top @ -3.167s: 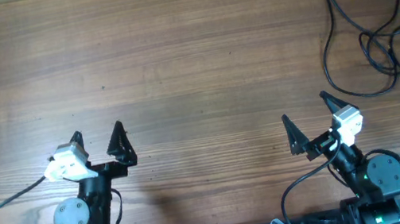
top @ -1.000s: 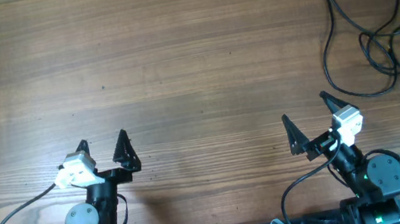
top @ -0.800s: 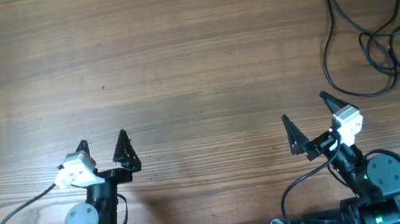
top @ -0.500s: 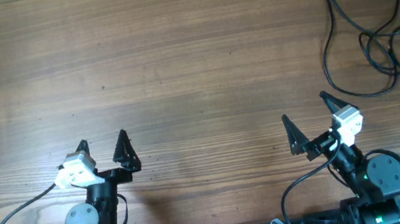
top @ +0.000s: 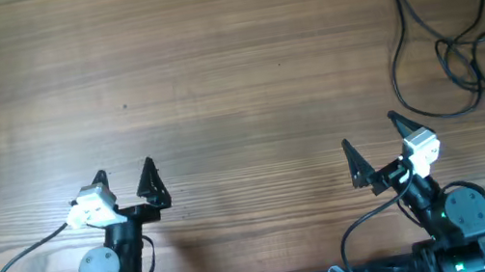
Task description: Untangle cables
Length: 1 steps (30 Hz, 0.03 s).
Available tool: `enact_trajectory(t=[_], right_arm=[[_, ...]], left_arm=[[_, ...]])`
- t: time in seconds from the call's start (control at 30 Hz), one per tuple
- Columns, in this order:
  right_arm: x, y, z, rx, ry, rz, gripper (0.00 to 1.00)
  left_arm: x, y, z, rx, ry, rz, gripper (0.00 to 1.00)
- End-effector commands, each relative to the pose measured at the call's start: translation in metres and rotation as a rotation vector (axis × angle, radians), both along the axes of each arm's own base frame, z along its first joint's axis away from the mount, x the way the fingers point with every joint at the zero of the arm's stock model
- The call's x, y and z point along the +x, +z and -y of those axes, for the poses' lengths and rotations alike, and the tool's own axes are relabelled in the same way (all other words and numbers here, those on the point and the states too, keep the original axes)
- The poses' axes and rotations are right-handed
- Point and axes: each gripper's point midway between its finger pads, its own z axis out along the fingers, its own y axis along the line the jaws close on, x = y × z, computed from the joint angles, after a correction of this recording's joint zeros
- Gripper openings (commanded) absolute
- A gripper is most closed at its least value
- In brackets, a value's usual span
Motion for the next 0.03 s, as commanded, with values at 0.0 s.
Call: enact_trajectory(t=[0.0], right_arm=[[0.0001, 0.0033, 0.0023, 0.015, -0.014, 0.01, 1.0]], left_arm=[[0.0, -0.0023, -0.0009, 0.021, 0.006, 0.0, 1.0]])
